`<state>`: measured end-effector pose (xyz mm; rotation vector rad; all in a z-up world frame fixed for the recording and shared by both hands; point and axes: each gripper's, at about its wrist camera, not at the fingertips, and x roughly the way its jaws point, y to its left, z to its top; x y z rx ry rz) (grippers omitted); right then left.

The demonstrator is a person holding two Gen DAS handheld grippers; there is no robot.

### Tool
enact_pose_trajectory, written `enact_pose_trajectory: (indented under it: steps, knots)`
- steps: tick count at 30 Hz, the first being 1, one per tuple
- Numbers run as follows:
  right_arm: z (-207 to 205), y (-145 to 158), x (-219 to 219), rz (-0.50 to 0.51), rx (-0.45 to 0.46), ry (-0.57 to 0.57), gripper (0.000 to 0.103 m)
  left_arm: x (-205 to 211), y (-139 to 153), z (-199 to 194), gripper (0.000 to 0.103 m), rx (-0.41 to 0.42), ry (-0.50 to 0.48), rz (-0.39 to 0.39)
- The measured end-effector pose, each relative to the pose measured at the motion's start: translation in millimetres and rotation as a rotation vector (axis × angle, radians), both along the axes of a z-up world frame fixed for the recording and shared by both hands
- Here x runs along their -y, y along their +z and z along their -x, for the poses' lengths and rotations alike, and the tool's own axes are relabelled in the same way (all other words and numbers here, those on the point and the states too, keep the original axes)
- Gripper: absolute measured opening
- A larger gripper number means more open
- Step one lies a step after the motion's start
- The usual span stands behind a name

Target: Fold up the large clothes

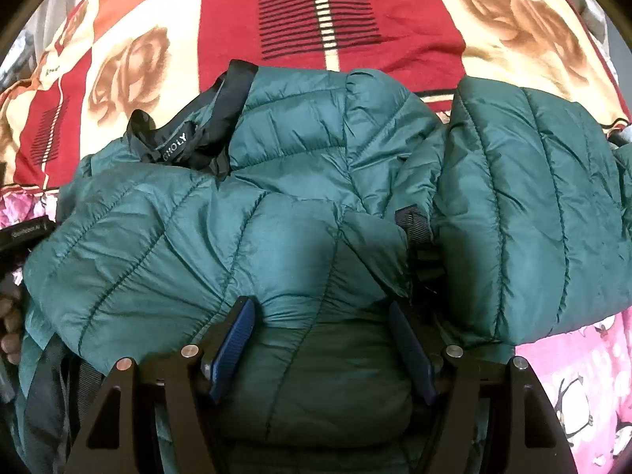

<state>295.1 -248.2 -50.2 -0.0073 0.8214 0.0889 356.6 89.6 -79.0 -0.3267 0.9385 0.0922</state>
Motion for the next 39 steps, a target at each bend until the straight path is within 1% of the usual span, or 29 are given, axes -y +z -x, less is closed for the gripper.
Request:
enact_pose_trajectory:
  steps: [2, 4, 5, 7, 8, 9, 11, 12, 13, 15, 16, 17, 19, 21, 22, 23, 25, 27, 29, 30, 31, 33, 34, 36, 37, 39]
  knots:
    - [0.6, 0.5, 1.0, 0.002, -0.002, -0.001, 0.068, -1.2, 11.1, 7.4, 0.054, 0.014, 0.011, -0.021]
    - [1.1, 0.9, 1.1, 0.003, -0.003, -0.001, 0.068, -8.9, 27.9, 28.3, 0.054, 0.064, 0.037, 0.011]
    - [0.5, 0.8, 1.5, 0.002, -0.004, -0.001, 0.068, -13.1, 37.8, 45.4, 0.054, 0.094, 0.04, 0.03]
    - [0.0, 1.6, 2.1, 0.0, -0.005, -0.001, 0.068, -16.5, 53.9, 84.9, 0.056, 0.144, 0.043, 0.033]
    - [-0.5, 1.8, 1.7, -0.001, -0.006, -0.001, 0.068, -15.6, 58.2, 103.3, 0.056, 0.156, 0.034, 0.033]
    - [-0.2, 1.8, 1.4, 0.001, -0.007, -0.002, 0.068, -13.7, 61.7, 130.2, 0.056, 0.161, 0.01, 0.037]
    - [0.2, 2.1, 1.3, 0.008, -0.006, -0.002, 0.068, -6.4, 64.1, 162.5, 0.056, 0.157, -0.019, 0.031]
    - [0.8, 2.5, 0.6, 0.015, -0.006, -0.003, 0.068, -3.2, 65.3, 186.8, 0.056, 0.157, -0.029, 0.024]
    - [1.8, 3.3, -0.7, 0.024, -0.004, -0.004, 0.068, 5.5, 64.6, 197.8, 0.056, 0.157, -0.035, 0.023]
    - [2.5, 4.6, -3.9, 0.041, -0.004, -0.003, 0.068, 6.9, 69.3, 232.5, 0.056, 0.165, -0.044, 0.031]
    - [2.5, 5.5, -4.7, 0.046, -0.009, -0.002, 0.068, 10.8, 72.1, 242.0, 0.056, 0.172, -0.045, 0.032]
    - [2.1, 6.3, -6.4, 0.049, -0.014, -0.003, 0.068, 11.8, 75.0, 255.2, 0.056, 0.187, -0.045, 0.024]
    - [1.5, 10.6, -9.5, 0.071, -0.04, 0.008, 0.068, 17.7, 78.0, 274.8, 0.056, 0.215, -0.044, -0.021]
    - [3.7, 20.4, -10.8, 0.09, -0.079, 0.017, 0.068, 20.1, 75.1, 285.5, 0.056, 0.23, -0.024, -0.071]
    - [9.0, 28.9, -9.7, 0.091, -0.086, 0.005, 0.068, 19.1, 72.6, 285.8, 0.056, 0.225, -0.02, -0.069]
    - [13.4, 35.1, -8.6, 0.088, -0.084, 0.004, 0.068, 17.7, 72.3, 286.3, 0.056, 0.228, -0.015, -0.056]
    - [31.5, 55.0, -3.4, 0.09, -0.05, 0.011, 0.068, 15.9, 73.9, 287.7, 0.056, 0.241, 0.009, -0.072]
    - [51.2, 74.1, 6.4, 0.099, -0.003, 0.022, 0.068, 16.5, 73.6, 287.1, 0.073, 0.237, 0.025, -0.094]
    - [69.6, 90.1, 21.0, 0.122, 0.04, 0.025, 0.068, 16.3, 75.2, 290.4, 0.075, 0.242, 0.055, -0.12]
    - [80.1, 98.2, 32.1, 0.135, 0.063, 0.022, 0.068, 16.5, 75.9, 292.7, 0.079, 0.247, 0.063, -0.126]
    - [89.9, 105.3, 46.1, 0.146, 0.081, 0.014, 0.068, 17.3, 76.5, 293.7, 0.081, 0.25, 0.068, -0.134]
    - [104.3, 115.4, 72.7, 0.155, 0.096, -0.013, 0.068, 19.5, 76.5, 292.6, 0.081, 0.244, 0.079, -0.155]
    - [113.9, 121.2, 94.2, 0.157, 0.105, -0.041, 0.068, 20.4, 76.6, 292.7, 0.081, 0.244, 0.083, -0.165]
    - [130.6, 118.9, 133.6, 0.146, 0.116, -0.094, 0.068, 25.4, 78.1, 293.0, 0.081, 0.247, 0.077, -0.195]
    - [139.5, 117.5, 157.3, 0.135, 0.114, -0.137, 0.068, 27.8, 78.1, 293.6, 0.081, 0.245, 0.068, -0.197]
    - [160.5, 115.5, 203.0, 0.099, 0.124, -0.219, 0.068, 31.8, 73.9, 292.7, 0.081, 0.219, 0.023, -0.167]
